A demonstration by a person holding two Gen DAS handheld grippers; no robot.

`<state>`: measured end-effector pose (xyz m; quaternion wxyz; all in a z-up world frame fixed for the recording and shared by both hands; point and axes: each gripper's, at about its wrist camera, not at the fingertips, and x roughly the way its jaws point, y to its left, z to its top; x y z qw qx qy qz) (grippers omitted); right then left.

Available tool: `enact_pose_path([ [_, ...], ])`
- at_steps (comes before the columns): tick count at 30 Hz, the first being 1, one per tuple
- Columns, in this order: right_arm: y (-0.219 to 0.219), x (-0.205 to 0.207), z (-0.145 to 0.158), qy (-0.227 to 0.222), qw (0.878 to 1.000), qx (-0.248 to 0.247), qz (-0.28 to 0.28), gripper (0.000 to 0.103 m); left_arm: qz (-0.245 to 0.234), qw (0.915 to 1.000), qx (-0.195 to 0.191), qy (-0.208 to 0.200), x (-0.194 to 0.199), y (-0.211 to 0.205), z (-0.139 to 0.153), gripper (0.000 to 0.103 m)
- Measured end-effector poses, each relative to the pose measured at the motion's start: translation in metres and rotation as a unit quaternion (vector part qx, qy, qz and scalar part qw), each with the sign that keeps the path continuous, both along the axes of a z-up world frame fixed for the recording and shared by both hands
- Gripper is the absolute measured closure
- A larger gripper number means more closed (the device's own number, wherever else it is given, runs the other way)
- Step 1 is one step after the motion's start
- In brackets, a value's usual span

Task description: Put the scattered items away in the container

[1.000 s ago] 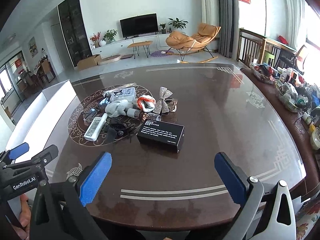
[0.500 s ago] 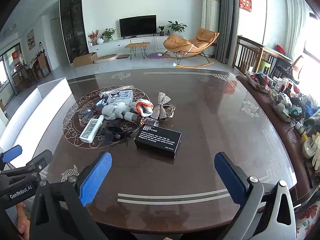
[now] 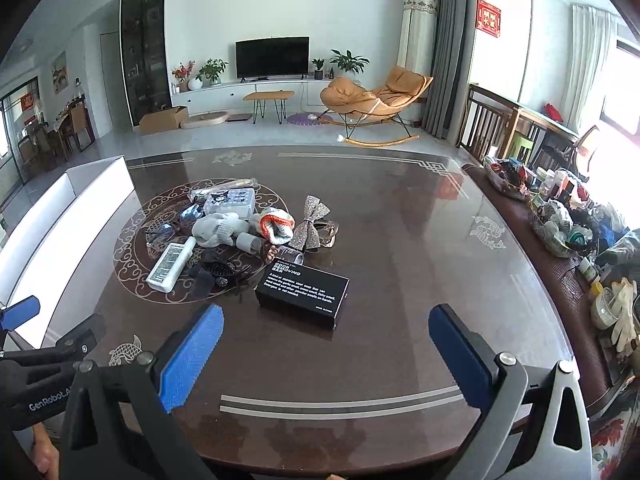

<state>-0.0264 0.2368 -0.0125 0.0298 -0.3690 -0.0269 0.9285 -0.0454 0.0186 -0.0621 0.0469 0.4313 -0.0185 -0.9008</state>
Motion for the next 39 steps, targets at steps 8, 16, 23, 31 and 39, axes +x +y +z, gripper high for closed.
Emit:
enact_pose_path([
  [8,0.002,-0.003,0.000,-0.002,1.000,0.005,-0.003,0.000,0.000,1.0000,-0.007,-0.003,-0.002,0.002,0.000,0.000],
  [16,0.005,-0.004,0.001,-0.005,1.000,-0.008,0.001,0.000,-0.003,0.9999,-0.013,-0.004,-0.005,0.006,0.001,0.000],
  [23,0.005,-0.004,0.003,-0.003,1.000,-0.008,0.001,0.000,-0.004,0.9999,-0.014,-0.003,-0.006,0.007,0.002,0.000],
  [31,0.000,-0.005,0.008,0.003,0.999,0.040,-0.011,0.000,-0.001,0.9999,-0.010,-0.007,-0.007,0.005,0.000,0.000],
  [39,-0.010,-0.020,0.010,-0.002,0.996,0.093,-0.012,0.000,0.001,0.9999,-0.010,-0.008,-0.007,0.003,-0.003,0.000],
])
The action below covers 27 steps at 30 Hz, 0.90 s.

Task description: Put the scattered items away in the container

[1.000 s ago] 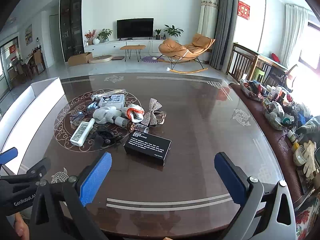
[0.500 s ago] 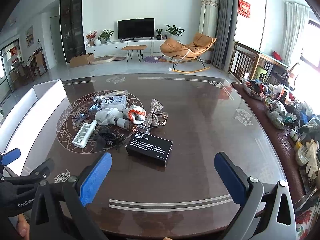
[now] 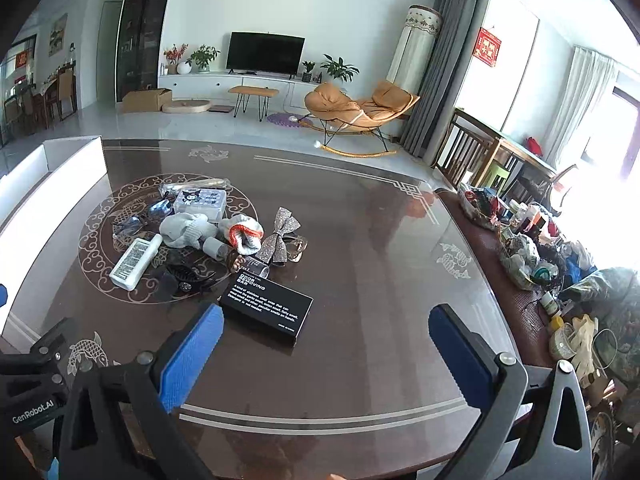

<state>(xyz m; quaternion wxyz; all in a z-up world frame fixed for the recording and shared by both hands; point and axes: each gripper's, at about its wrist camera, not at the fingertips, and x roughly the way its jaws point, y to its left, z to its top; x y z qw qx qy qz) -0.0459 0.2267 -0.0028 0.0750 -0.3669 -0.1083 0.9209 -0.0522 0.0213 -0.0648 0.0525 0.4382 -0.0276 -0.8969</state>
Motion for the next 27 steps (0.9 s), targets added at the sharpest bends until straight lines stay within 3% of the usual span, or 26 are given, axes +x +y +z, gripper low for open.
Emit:
enact_pose_path([
  [9,-0.015,-0.026,-0.016,-0.041,0.998,0.044,0.004,0.000,0.006,0.9999,0.001,-0.009,-0.013,-0.005,-0.004,0.000],
  [27,-0.016,-0.039,-0.013,-0.057,0.998,0.025,0.010,0.000,0.015,0.9997,-0.012,-0.016,-0.030,-0.009,-0.007,0.000],
])
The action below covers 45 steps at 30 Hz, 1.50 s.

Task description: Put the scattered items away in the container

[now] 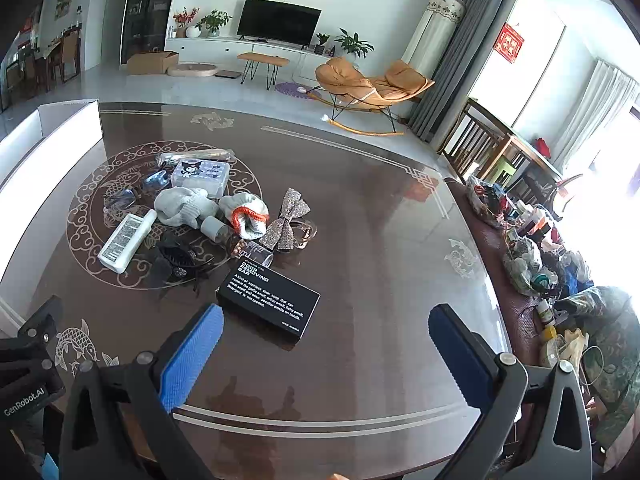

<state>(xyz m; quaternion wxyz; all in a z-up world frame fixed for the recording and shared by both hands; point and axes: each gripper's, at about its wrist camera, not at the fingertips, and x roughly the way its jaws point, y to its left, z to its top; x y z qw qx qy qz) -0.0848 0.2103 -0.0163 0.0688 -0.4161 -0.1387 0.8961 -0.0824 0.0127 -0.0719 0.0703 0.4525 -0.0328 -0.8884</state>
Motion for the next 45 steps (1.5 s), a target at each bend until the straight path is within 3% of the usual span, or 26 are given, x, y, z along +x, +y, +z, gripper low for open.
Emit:
enact_pose_path([
  [5,0.005,0.005,0.003,0.008,1.000,-0.025,0.010,0.000,-0.017,0.9998,-0.009,-0.002,-0.002,0.000,-0.004,0.000],
  [11,0.037,0.031,-0.019,0.024,0.990,-0.135,0.035,0.000,-0.064,0.9963,0.043,-0.036,-0.006,-0.025,-0.027,0.000],
  [15,0.048,0.039,-0.042,0.008,0.982,-0.185,0.028,0.000,-0.056,0.9975,-0.005,-0.042,-0.012,-0.015,-0.030,0.000],
  [22,0.052,0.035,-0.047,0.007,0.985,-0.172,0.017,0.000,-0.032,0.9989,-0.018,-0.027,-0.012,-0.005,-0.018,0.000],
  [38,0.048,0.035,-0.050,-0.001,0.984,-0.176,0.019,0.000,-0.034,0.9974,-0.062,0.009,-0.004,0.003,0.002,0.000],
  [41,0.049,0.037,-0.051,-0.003,0.984,-0.177,0.016,0.000,-0.045,0.9986,-0.029,0.006,-0.010,-0.013,-0.003,0.000],
  [45,0.052,0.040,-0.052,-0.003,0.985,-0.175,0.011,0.000,-0.083,0.9905,0.094,-0.056,-0.045,-0.052,-0.037,0.000],
])
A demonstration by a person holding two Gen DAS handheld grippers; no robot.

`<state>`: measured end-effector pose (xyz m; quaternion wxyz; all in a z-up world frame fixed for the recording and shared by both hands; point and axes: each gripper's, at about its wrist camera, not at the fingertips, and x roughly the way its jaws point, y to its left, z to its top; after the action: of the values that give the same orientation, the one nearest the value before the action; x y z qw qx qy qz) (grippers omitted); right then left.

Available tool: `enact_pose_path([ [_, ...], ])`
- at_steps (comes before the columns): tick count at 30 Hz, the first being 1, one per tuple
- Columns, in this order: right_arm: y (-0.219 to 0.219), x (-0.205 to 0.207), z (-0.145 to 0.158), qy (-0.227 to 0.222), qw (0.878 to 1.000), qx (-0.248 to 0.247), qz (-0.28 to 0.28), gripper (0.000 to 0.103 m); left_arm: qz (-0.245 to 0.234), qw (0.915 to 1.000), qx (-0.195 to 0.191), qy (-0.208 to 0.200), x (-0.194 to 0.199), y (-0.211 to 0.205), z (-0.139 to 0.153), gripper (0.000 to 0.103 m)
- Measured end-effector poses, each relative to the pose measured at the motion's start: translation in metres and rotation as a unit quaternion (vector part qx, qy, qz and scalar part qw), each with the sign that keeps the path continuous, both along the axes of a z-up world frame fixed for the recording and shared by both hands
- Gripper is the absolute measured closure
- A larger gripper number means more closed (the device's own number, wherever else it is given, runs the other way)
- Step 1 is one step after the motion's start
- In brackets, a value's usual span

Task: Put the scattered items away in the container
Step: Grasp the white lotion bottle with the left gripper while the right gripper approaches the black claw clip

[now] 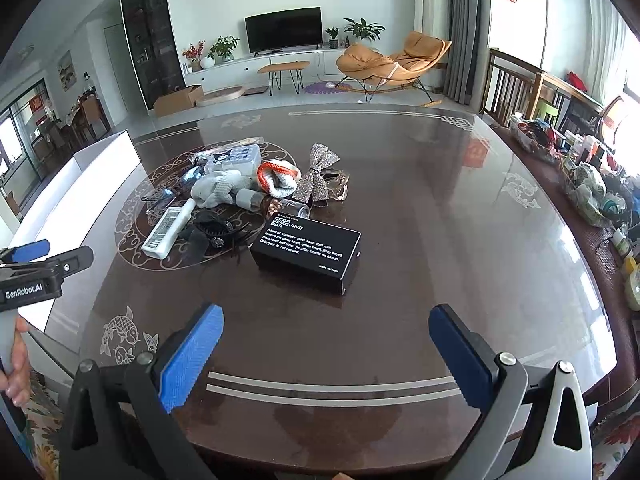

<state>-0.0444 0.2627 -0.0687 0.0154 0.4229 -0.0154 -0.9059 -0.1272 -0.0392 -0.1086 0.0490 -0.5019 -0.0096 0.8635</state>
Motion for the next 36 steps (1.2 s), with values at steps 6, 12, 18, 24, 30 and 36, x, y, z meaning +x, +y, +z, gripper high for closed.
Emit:
enact_pose_path([
  [6,0.003,0.003,-0.009,-0.016,1.000,-0.015,-0.006,0.000,-0.037,0.9978,0.018,-0.051,-0.057,0.006,-0.049,0.000],
  [12,0.004,0.014,-0.006,-0.008,1.000,0.000,-0.003,0.000,-0.046,0.9951,0.028,-0.083,-0.099,0.011,-0.075,0.000],
  [18,0.007,0.016,-0.012,-0.023,1.000,-0.006,-0.008,0.000,-0.062,0.9919,0.018,-0.110,-0.124,0.019,-0.088,0.000],
  [24,0.005,0.016,-0.009,-0.014,1.000,-0.005,-0.006,0.000,-0.082,0.9877,-0.042,-0.126,-0.132,0.039,-0.092,0.000],
  [30,0.006,0.019,-0.011,-0.015,1.000,-0.007,-0.008,0.000,-0.079,0.9903,-0.041,-0.107,-0.125,0.035,-0.086,0.018],
  [36,0.009,0.022,-0.017,-0.020,1.000,-0.011,-0.012,0.000,-0.098,0.9888,-0.035,-0.106,-0.115,0.026,-0.073,0.053],
])
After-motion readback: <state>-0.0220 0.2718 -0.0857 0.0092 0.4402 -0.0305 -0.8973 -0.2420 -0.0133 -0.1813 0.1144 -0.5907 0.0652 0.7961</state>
